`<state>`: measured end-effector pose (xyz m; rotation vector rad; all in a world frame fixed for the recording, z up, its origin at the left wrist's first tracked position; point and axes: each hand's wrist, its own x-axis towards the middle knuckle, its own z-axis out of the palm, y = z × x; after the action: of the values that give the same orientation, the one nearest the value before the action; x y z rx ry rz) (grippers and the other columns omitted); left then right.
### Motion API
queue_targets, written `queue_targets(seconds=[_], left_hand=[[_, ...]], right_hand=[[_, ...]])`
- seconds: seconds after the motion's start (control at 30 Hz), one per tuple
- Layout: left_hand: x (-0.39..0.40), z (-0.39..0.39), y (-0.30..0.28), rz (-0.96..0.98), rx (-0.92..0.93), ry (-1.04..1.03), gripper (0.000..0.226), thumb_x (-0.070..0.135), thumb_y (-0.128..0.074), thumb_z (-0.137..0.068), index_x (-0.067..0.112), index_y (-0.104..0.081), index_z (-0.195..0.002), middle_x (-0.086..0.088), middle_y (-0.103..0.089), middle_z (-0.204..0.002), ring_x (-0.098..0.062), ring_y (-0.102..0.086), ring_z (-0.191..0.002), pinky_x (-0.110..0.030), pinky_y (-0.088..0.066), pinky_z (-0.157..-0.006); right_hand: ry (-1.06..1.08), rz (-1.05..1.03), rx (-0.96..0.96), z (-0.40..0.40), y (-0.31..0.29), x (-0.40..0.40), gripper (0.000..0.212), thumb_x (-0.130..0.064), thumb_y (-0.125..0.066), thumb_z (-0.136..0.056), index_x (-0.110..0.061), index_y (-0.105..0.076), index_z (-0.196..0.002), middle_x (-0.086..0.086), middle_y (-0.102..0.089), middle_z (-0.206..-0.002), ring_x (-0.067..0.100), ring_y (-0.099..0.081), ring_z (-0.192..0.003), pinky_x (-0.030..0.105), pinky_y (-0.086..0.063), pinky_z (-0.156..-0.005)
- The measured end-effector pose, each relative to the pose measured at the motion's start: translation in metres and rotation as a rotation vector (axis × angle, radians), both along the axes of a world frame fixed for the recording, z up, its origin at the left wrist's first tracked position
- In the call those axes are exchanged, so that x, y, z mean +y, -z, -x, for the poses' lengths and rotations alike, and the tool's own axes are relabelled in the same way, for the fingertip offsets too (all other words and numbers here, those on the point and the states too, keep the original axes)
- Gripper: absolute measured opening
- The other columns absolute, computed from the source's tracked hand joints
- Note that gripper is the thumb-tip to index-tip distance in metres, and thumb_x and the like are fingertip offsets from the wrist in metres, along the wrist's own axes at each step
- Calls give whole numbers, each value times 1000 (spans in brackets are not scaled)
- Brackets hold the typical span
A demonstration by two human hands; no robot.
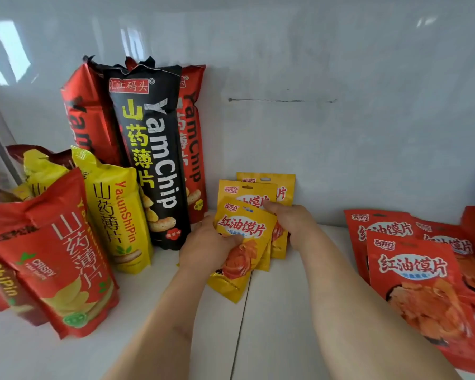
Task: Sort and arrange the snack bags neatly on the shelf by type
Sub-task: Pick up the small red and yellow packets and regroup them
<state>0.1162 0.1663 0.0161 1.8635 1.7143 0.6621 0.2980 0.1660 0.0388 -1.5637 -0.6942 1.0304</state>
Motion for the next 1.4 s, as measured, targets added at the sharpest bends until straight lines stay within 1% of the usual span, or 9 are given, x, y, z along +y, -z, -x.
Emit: queue_targets(seconds=[0.33, 0.47, 0.6, 0.73, 0.97, 1.07, 1.27, 1.33, 1.4], left_hand=[[-10, 9, -6, 52, -265, -28, 78, 43, -81, -78, 21, -47, -144, -1, -60, -136, -25, -59, -120, -41, -49, -101], [-34, -4, -17, 64, -401, -1, 73, 39, -82, -80, 21, -49, -142, 6, -58, -118, -17, -59, -100, -30, -47, -85], [-63, -30, -25, 77, -491, 21, 69, 41, -83, -78, 23, -53, -138, 2, -64, -121, -20, -63, -101, -36, -53, -91], [-93, -67, -24, 86, -537, 54, 66, 39, -81, -80, 22, -53, -137, 3, -64, -115, -16, -63, -91, -28, -50, -74], [-122, -134, -15, 200, -612, 32, 61, 39, -78, -81, 23, -55, -134, -2, -69, -119, -22, -69, -98, -38, -57, -87], [-130, -160, -14, 220, -649, 31, 65, 41, -79, -77, 21, -55, -133, -4, -70, -119, -26, -69, -100, -45, -58, -92], [-135, -199, -17, 182, -696, 12, 71, 34, -79, -83, 16, -45, -143, -6, -60, -132, -25, -62, -112, -38, -52, -96], [-137, -205, -18, 156, -641, 0, 80, 34, -75, -88, 17, -32, -153, -7, -56, -138, -28, -57, -122, -40, -49, -101], [-143, -210, -18, 111, -601, -3, 76, 29, -70, -92, 17, -29, -155, -9, -49, -148, -30, -52, -130, -37, -46, -101]], right_hand=[[89, -63, -50, -34, 8, -36, 9, -21, -68, -91, -15, -70, -85, 10, -75, -101, 26, -73, -86, 50, -57, -86], [163, -110, -144, -62, -2, -71, 14, -28, -67, -89, -18, -71, -81, 4, -75, -92, 25, -73, -83, 49, -58, -84], [226, -219, -179, -94, -25, -118, 15, -25, -65, -92, -21, -71, -79, 1, -76, -92, 24, -73, -82, 50, -59, -82], [280, -227, -238, -138, -31, -178, 11, -33, -71, -85, -24, -75, -80, 0, -77, -86, 26, -74, -79, 55, -58, -81], [330, -152, -244, -193, -21, -254, 7, -44, -76, -80, -38, -76, -82, -6, -77, -88, 23, -74, -84, 51, -57, -86], [333, -129, -292, -210, -16, -272, 27, -59, -77, -69, -44, -73, -90, -9, -76, -96, 23, -72, -92, 52, -54, -91], [412, -151, -463, -223, -16, -295, 27, -38, -72, -86, -22, -63, -106, -7, -68, -104, 20, -64, -102, 36, -50, -88], [482, -150, -570, -222, -15, -297, 42, -35, -71, -88, -15, -56, -122, -4, -65, -109, 23, -62, -106, 30, -48, -77], [526, -111, -672, -218, -10, -297, 65, -37, -67, -90, -13, -39, -143, 4, -56, -133, 25, -53, -124, 35, -47, -91]])
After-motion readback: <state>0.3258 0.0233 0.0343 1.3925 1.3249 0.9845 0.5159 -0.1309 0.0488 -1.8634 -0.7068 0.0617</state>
